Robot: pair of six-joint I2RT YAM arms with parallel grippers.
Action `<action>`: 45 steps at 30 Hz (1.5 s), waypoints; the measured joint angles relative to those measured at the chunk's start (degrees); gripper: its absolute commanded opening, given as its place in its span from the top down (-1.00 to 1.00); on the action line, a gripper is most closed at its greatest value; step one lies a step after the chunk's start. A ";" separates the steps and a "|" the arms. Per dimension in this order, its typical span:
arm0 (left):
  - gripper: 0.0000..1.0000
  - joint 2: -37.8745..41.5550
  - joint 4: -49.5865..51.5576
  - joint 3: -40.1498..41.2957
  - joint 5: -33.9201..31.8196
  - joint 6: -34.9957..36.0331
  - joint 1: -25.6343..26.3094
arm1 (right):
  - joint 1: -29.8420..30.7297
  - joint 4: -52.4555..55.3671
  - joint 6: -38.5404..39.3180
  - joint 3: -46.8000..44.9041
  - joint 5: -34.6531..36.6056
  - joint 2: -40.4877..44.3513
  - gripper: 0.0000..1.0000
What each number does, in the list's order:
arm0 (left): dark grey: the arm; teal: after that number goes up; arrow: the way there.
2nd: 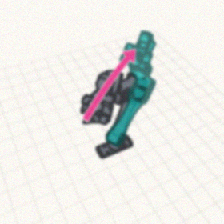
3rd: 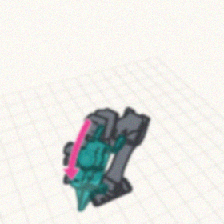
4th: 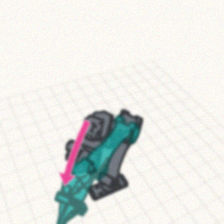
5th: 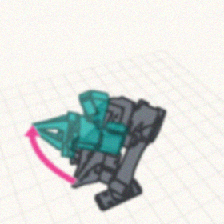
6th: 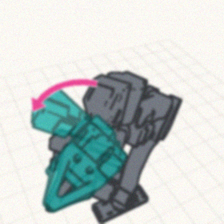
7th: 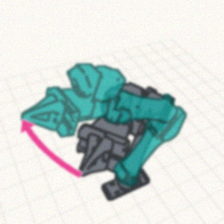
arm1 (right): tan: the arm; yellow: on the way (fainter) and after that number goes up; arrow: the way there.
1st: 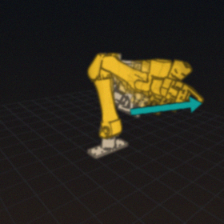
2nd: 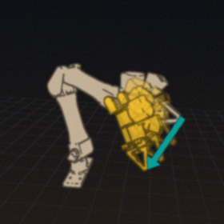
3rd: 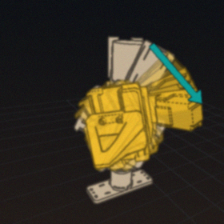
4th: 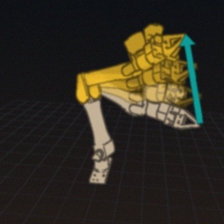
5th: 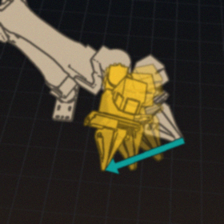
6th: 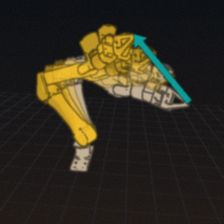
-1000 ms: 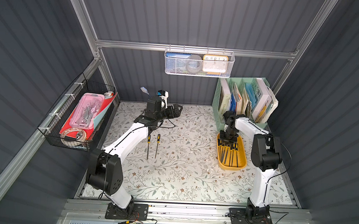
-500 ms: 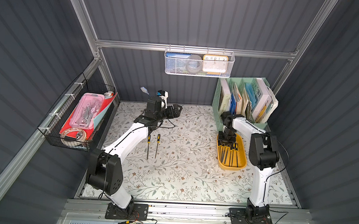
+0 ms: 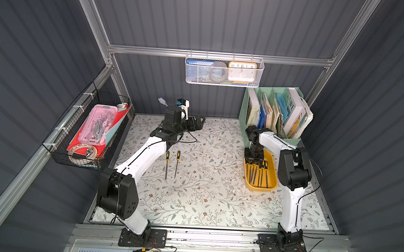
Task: Take the file tool out of the storage box
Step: Pick up the file tool from the storage box.
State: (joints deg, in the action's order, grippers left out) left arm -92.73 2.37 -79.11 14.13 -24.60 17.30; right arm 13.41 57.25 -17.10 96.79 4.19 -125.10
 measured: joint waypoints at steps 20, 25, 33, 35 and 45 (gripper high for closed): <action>-0.79 -0.57 2.80 -4.44 7.85 0.98 -0.04 | 0.00 -2.47 -0.11 -5.49 -6.67 11.30 1.00; -0.77 -2.32 2.67 -8.68 18.71 2.82 -0.04 | -0.87 -9.09 1.60 -9.18 -20.04 26.73 1.00; -0.73 -6.40 2.60 -9.29 35.45 3.67 -0.04 | 0.81 -26.27 -4.17 -17.49 -44.35 36.44 1.00; -0.73 -6.99 2.71 -9.29 38.47 3.72 -0.04 | 2.12 -30.25 -6.80 -18.36 -47.93 36.52 1.00; -0.67 -8.85 5.22 -11.15 48.50 5.49 0.39 | 8.31 -38.34 -12.59 -13.53 -56.39 35.89 1.00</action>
State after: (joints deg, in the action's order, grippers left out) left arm -101.58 7.60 -90.26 62.63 -19.11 17.69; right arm 21.71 18.92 -29.69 83.26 -52.21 -89.21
